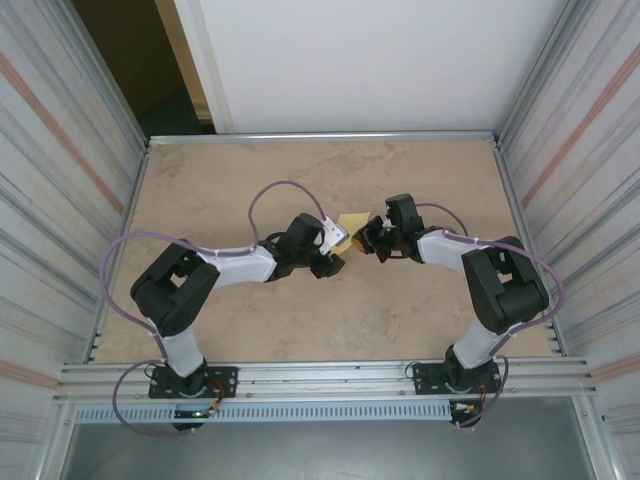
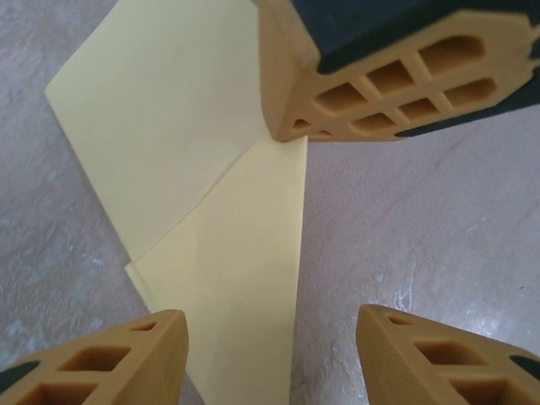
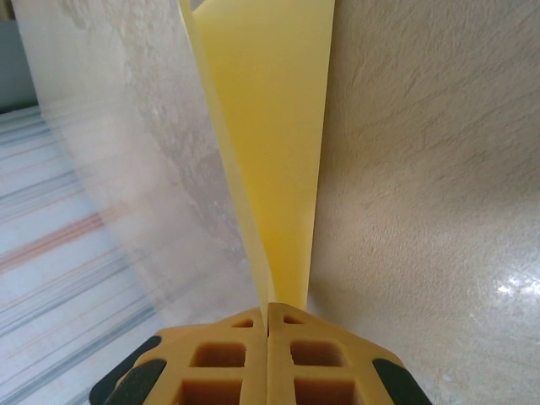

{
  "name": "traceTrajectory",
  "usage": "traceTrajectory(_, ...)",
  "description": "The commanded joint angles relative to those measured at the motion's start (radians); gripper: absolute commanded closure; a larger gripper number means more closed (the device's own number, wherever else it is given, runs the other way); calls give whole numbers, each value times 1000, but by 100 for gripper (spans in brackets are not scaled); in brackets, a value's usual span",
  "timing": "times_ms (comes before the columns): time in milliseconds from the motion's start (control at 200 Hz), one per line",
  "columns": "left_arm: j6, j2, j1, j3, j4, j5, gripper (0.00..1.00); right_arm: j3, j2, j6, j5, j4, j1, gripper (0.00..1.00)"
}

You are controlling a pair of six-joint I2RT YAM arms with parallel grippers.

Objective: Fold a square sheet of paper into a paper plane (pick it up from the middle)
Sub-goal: Fold the wing for the fifth time at the center of the table.

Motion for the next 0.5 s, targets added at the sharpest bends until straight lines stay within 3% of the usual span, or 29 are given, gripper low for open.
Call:
traceTrajectory(0, 113, 17, -11, 26, 63, -7, 46, 25, -24, 35, -41, -42, -6, 96)
traceTrajectory(496, 194, 51, -24, -18, 135, -26, 60, 38, -15, 49, -63, -67, -9, 93)
